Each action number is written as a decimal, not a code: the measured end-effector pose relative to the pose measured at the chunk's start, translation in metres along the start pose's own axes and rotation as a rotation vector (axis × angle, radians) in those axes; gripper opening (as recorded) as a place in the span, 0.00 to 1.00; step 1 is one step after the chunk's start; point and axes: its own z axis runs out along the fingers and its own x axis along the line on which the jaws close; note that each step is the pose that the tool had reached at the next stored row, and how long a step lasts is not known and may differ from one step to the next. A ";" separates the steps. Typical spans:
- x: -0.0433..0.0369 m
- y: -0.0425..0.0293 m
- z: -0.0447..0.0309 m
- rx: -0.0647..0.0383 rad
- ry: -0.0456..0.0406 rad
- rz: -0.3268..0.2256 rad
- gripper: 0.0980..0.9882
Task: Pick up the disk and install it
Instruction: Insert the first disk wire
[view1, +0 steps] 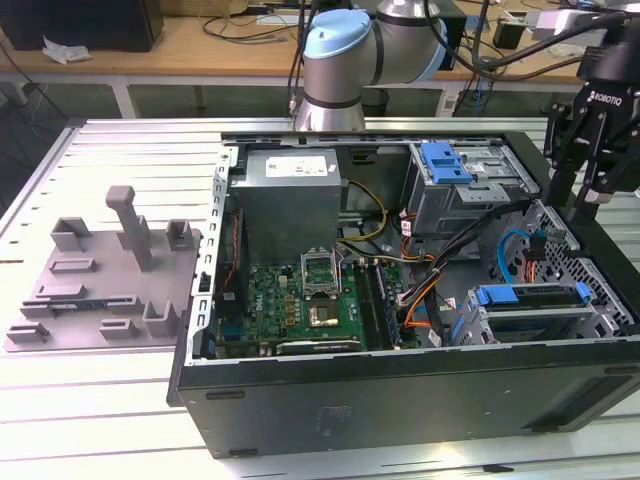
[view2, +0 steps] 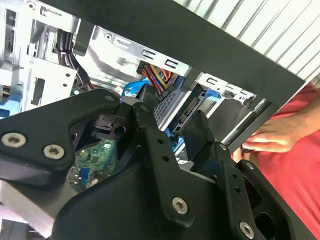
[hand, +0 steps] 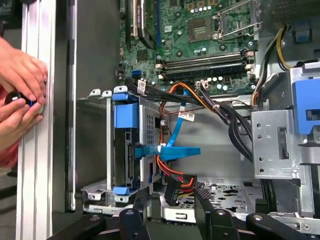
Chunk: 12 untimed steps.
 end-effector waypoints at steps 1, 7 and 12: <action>-0.0002 0.0000 0.0005 -0.004 0.0030 0.013 0.45; -0.0009 -0.0003 0.0027 -0.014 0.0484 0.061 0.45; -0.0021 -0.0005 0.0064 -0.024 0.0613 0.093 0.45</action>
